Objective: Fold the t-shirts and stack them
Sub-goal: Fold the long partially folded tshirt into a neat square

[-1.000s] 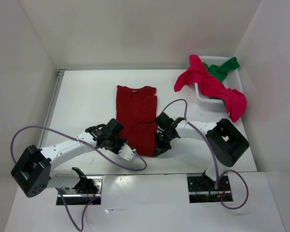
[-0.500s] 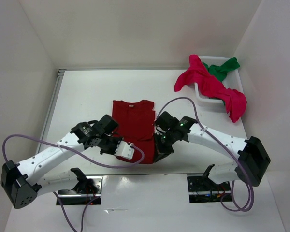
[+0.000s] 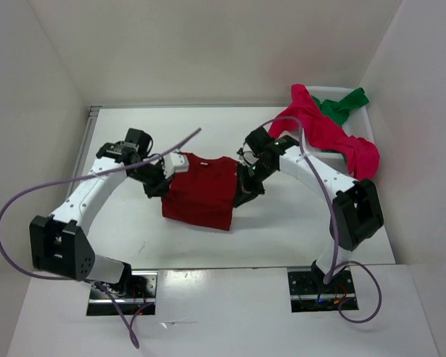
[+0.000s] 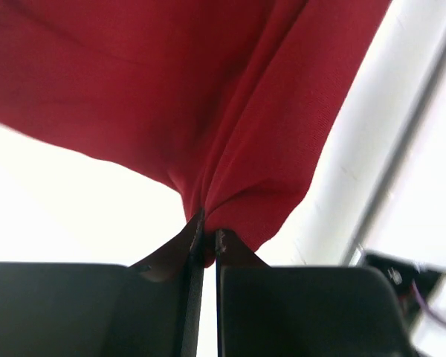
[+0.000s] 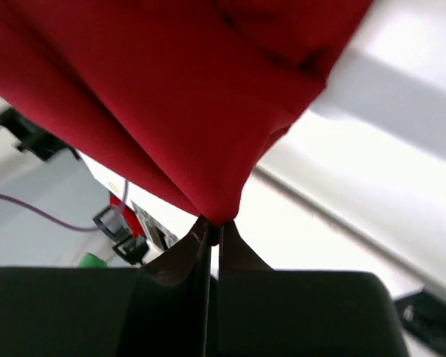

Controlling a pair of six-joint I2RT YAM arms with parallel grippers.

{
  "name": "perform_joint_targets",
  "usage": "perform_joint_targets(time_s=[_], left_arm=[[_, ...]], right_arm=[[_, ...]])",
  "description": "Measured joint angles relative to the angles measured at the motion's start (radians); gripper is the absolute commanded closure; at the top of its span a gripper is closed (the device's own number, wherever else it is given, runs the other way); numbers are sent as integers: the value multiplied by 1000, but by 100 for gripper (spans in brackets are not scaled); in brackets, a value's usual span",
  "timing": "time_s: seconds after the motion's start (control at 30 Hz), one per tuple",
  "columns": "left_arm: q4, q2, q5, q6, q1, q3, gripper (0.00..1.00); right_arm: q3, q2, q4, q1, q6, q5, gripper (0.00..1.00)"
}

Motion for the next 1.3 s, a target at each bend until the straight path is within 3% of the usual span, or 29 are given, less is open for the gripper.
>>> perform_joint_targets(time_s=[0.13, 0.77, 1.0, 1.03, 1.1, 1.17, 1.2, 1.3], left_arm=[[46, 87, 46, -59, 69, 91, 96], [243, 474, 90, -321, 107, 431, 96], [346, 603, 88, -412, 110, 522, 85], [367, 625, 85, -426, 111, 531, 83], [397, 669, 77, -454, 114, 549, 73], [428, 718, 62, -483, 119, 579, 66], [443, 745, 49, -501, 122, 600, 59], [478, 835, -5, -546, 130, 693, 45]], right_arm=[[74, 89, 39, -76, -48, -66, 100], [357, 375, 99, -262, -53, -111, 100], [527, 550, 146, -310, -10, -108, 100], [560, 581, 151, -315, -7, -104, 98], [643, 651, 165, -325, 11, -86, 84], [710, 708, 174, -332, 29, -60, 58], [741, 732, 185, -335, 38, -39, 50], [858, 801, 189, -342, 47, 29, 46]])
